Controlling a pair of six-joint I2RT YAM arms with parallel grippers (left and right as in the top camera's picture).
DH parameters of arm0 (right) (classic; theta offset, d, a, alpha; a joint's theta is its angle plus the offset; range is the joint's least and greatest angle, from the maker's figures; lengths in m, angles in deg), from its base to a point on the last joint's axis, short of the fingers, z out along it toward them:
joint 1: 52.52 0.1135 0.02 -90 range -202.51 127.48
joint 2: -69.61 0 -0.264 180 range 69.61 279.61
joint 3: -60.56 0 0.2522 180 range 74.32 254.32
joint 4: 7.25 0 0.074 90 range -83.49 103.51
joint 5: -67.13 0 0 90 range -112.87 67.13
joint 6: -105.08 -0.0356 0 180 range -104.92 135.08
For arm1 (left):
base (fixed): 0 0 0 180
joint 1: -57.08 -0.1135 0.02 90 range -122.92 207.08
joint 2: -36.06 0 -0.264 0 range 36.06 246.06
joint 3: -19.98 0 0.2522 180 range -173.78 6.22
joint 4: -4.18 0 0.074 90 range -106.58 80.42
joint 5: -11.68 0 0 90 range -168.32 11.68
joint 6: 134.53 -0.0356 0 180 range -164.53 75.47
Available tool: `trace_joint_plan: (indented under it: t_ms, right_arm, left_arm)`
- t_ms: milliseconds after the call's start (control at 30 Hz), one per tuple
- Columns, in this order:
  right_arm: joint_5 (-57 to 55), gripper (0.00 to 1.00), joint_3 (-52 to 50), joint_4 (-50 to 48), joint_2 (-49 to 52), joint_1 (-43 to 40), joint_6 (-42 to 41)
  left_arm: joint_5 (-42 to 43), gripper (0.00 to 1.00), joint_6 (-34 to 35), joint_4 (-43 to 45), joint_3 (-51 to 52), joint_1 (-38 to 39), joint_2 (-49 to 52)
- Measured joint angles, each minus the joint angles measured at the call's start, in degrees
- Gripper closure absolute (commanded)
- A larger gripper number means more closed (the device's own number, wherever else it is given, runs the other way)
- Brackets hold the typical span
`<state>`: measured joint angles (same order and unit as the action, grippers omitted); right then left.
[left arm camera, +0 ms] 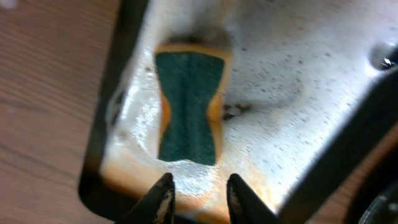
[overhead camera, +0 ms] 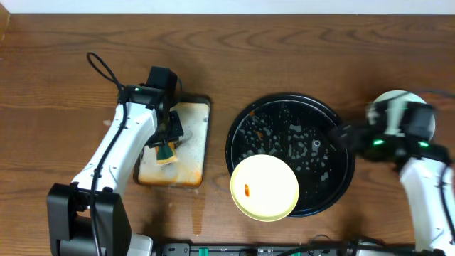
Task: Clean dirty plates on tray and stack at the side
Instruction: 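Move the right gripper to the yellow plate and grasp its rim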
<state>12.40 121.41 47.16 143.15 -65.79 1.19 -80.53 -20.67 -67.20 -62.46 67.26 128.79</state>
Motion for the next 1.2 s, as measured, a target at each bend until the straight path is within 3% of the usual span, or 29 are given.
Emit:
trace_joint_plan:
  t_ms: [233, 433, 567, 733, 800, 1033, 1200]
  right_arm:
    - [-11.85, 0.42, -1.07, 7.17, 2.01, 22.73, 4.66]
    - [-19.23, 0.53, -3.17, 3.87, 6.27, 32.74, 8.31]
    - [-21.27, 0.56, -4.68, 0.2, 9.6, 34.27, 8.63]
    - [-21.22, 0.92, -6.01, -2.16, 13.29, 34.42, 9.97]
    - [-20.98, 0.99, -6.12, -2.4, 13.7, 34.42, 10.05]
    - [-20.81, 0.99, -6.12, -3.23, 12.09, 33.81, 9.68]
    - [-27.67, 0.99, -5.92, -5.29, 7.82, 30.58, 4.66]
  left_arm:
    - [2.27, 0.63, -1.88, 0.5, 0.0, 0.0, 0.0]
    - [2.4, 0.6, -2.12, 0.52, 0.0, 0.0, 0.0]
    - [2.56, 0.59, -2.32, 0.55, 0.0, 0.0, 0.0]
    - [2.56, 0.59, -2.51, 0.55, 0.0, 0.0, 0.0]
    - [2.64, 0.58, -2.62, 0.55, 0.0, 0.0, 0.0]
    - [2.78, 0.58, -2.73, 0.57, 0.0, 0.0, 0.0]
    - [2.91, 0.57, -2.73, 0.59, 0.0, 0.0, 0.0]
